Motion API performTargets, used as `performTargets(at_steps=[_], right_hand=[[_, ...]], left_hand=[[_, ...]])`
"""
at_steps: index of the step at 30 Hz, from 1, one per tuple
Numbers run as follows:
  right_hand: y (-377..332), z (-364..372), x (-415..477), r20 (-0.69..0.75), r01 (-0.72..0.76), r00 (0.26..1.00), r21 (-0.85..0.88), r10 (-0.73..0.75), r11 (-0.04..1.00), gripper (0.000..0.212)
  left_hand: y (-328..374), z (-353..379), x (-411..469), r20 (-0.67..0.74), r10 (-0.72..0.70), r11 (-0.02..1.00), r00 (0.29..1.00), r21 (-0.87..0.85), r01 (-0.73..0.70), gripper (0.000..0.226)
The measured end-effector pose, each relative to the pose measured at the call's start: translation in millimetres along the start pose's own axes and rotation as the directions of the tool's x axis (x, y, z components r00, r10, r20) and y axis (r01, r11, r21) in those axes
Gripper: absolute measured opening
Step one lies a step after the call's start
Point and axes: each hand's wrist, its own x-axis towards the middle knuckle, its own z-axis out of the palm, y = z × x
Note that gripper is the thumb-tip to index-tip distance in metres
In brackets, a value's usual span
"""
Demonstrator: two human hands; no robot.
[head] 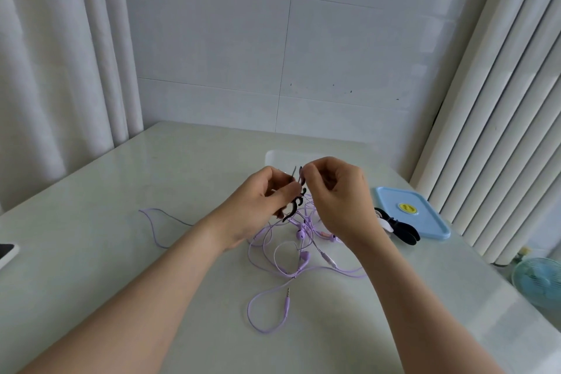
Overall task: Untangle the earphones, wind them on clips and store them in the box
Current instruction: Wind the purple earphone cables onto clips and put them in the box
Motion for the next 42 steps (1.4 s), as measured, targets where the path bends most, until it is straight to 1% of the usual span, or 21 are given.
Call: performTargets(at_steps=[2, 5, 7, 9, 12, 14, 17, 19, 21, 22, 25, 28, 30, 32, 33, 34, 36, 38, 39, 40, 42], right_hand=[[1.9, -0.3, 0.4, -0.025, 0.053, 0.998, -0.097, -0.056, 0.994, 0.016], [6.7, -4.6, 3.3, -0.129, 0.121, 0.979, -0.252, -0.157, 0.96, 0.01], [10.3, -9.7, 5.7, -0.214, 0.126, 0.959, -0.274, -0.189, 0.953, 0.007], [14.3, -13.5, 7.6, -0.246, 0.139, 0.946, -0.282, -0.212, 0.949, 0.005], [18.8, -15.9, 9.1, -0.256, 0.155, 0.938, -0.293, -0.234, 0.944, 0.004], [20.8, -17.1, 9.6, -0.278, 0.143, 0.933, -0.299, -0.229, 0.944, 0.004], [25.1, -14.8, 9.6, -0.272, 0.09, 0.944, -0.328, -0.186, 0.94, 0.015], [25.9, -11.3, 9.0, -0.218, 0.053, 0.966, -0.358, -0.139, 0.932, 0.029], [22.2, -8.4, 8.3, -0.113, 0.019, 0.991, -0.363, -0.064, 0.931, 0.043], [20.1, -7.1, 7.9, -0.054, 0.0, 0.998, -0.341, -0.019, 0.94, 0.045], [12.8, -2.7, 5.4, 0.127, -0.022, 0.99, -0.265, 0.057, 0.964, 0.032], [6.1, -1.2, -0.5, 0.298, 0.043, 0.954, -0.262, 0.039, 0.964, 0.026], [3.0, -2.6, -3.6, 0.368, 0.083, 0.929, -0.272, 0.025, 0.959, 0.026], [1.2, -2.7, -5.8, 0.395, 0.104, 0.919, -0.274, 0.014, 0.956, 0.026], [0.1, -2.4, -6.9, 0.396, 0.116, 0.918, -0.27, 0.0, 0.956, 0.025], [-1.4, -1.8, -7.9, 0.399, 0.13, 0.917, -0.259, -0.017, 0.957, 0.025], [-7.1, -0.3, -10.9, 0.406, 0.158, 0.912, -0.209, -0.061, 0.965, 0.024], [-13.8, 0.8, -12.4, 0.375, 0.156, 0.922, -0.137, -0.094, 0.978, 0.027], [-16.1, 0.4, -11.6, 0.33, 0.129, 0.939, -0.093, -0.092, 0.987, 0.027], [-17.0, 0.0, -9.5, 0.268, 0.095, 0.96, -0.057, -0.077, 0.994, 0.026], [-15.0, -2.6, -3.7, 0.12, 0.038, 0.992, -0.02, -0.035, 0.999, 0.024]], left_hand=[[-0.2, 2.0, -0.7, -0.005, 0.014, 0.994, 1.0, 0.108, -0.013, 0.023], [0.0, 0.1, 0.2, -0.02, 0.047, 0.989, 0.999, 0.142, -0.044, 0.015], [-0.8, -0.5, -0.4, 0.036, 0.051, 0.973, 0.998, 0.225, -0.058, 0.014], [-0.1, 3.4, -2.5, 0.082, 0.057, 0.96, 0.995, 0.268, -0.077, 0.016], [4.5, 9.5, -3.8, 0.088, 0.098, 0.97, 0.991, 0.216, -0.116, 0.023], [7.4, 8.8, -2.8, 0.055, 0.141, 0.978, 0.988, 0.145, -0.148, 0.026], [9.0, 6.1, -1.9, 0.0, 0.139, 0.989, 0.99, -0.045, -0.139, 0.026], [10.6, 6.0, -1.8, -0.02, 0.122, 0.976, 0.992, -0.179, -0.124, 0.026], [11.9, 4.1, -0.4, -0.056, 0.113, 0.958, 0.992, -0.259, -0.123, 0.025], [11.9, 2.2, 1.2, -0.085, 0.103, 0.951, 0.991, -0.283, -0.123, 0.025], [9.3, -6.5, 4.6, -0.175, 0.05, 0.938, 0.983, -0.329, -0.106, 0.022], [8.0, -10.9, 5.9, -0.193, -0.051, 0.9, 0.98, -0.434, -0.039, 0.02], [8.6, -12.3, 6.2, -0.173, -0.119, 0.86, 0.978, -0.51, 0.014, 0.02], [9.5, -13.4, 5.4, -0.154, -0.166, 0.826, 0.974, -0.561, 0.052, 0.02], [8.2, -14.8, 5.8, -0.164, -0.173, 0.838, 0.971, -0.543, 0.057, 0.021], [6.1, -16.0, 6.6, -0.199, -0.161, 0.878, 0.967, -0.475, 0.048, 0.021], [-2.5, -19.8, 9.0, -0.307, -0.069, 0.977, 0.949, -0.213, 0.002, 0.018], [-7.9, -22.2, 8.9, -0.343, 0.074, 0.996, 0.936, 0.063, -0.055, 0.015], [-10.1, -22.7, 8.9, -0.301, 0.124, 0.982, 0.945, 0.177, -0.072, 0.015], [-11.7, -22.4, 9.0, -0.233, 0.143, 0.966, 0.962, 0.245, -0.084, 0.015], [-11.5, -19.7, 7.9, -0.106, 0.111, 0.968, 0.988, 0.236, -0.084, 0.017]])
